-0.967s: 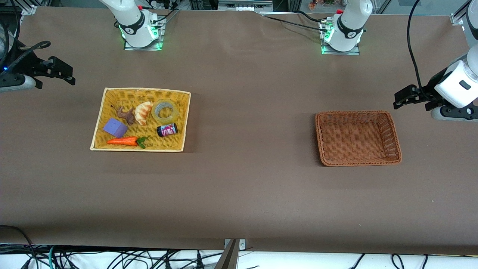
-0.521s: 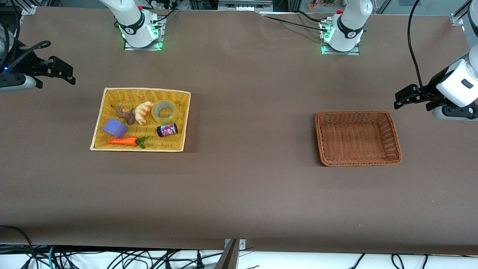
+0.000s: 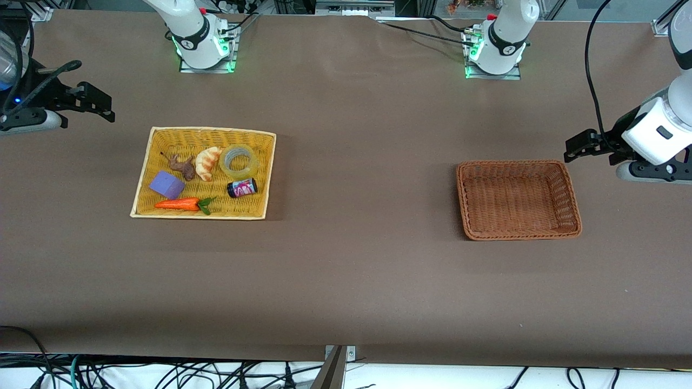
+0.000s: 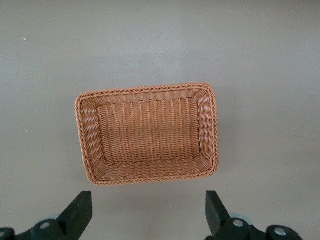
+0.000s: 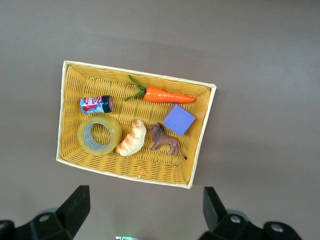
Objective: Transfer tape with both arms
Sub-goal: 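Reach the right gripper down to the tape roll in the yellow tray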
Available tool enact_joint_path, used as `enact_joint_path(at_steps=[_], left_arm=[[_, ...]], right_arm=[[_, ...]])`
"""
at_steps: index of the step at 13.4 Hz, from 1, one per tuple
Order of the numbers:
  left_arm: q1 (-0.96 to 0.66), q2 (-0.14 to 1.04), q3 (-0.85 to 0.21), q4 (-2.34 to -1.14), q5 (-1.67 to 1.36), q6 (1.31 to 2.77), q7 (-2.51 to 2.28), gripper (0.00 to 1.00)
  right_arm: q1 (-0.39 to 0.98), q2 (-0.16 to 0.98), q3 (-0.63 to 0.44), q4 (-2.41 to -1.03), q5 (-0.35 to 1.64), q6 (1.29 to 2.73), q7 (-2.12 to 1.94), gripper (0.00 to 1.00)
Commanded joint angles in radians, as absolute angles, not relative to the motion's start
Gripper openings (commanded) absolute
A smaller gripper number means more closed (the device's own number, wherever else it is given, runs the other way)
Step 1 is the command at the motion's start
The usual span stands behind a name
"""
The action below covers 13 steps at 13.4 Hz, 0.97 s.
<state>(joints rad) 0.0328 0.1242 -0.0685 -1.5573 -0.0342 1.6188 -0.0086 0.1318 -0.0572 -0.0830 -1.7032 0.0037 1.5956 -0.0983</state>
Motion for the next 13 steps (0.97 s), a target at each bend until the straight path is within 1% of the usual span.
enact_joint_path(at_steps=[1,6,7,10,13], left_arm=[[0.043,0.147,-0.066,-1.525,-0.08,1.621,0.0,1.0],[0.04,0.143,-0.071,-1.523,-0.077,1.621,0.0,1.0],[0.04,0.143,-0.069,-1.523,-0.077,1.621,0.0,1.0],[0.04,0.141,-0.071,-1.522,-0.077,1.62,0.0,1.0],[0.038,0.14,-0.071,-1.523,-0.077,1.62,0.002,1.0]], right_arm=[[0.13,-0.167,-0.074,-1.883,0.009,1.724,-0.098,1.0],[0.135,-0.143,0.012,-1.973,0.009,1.833,-0.022,1.0],[0.135,-0.123,0.038,-1.995,0.011,1.857,0.013,1.0],[0.135,-0.08,0.121,-2.11,0.011,2.024,0.081,1.0],[0.135,-0.009,0.149,-2.143,0.011,2.091,0.104,1.0]])
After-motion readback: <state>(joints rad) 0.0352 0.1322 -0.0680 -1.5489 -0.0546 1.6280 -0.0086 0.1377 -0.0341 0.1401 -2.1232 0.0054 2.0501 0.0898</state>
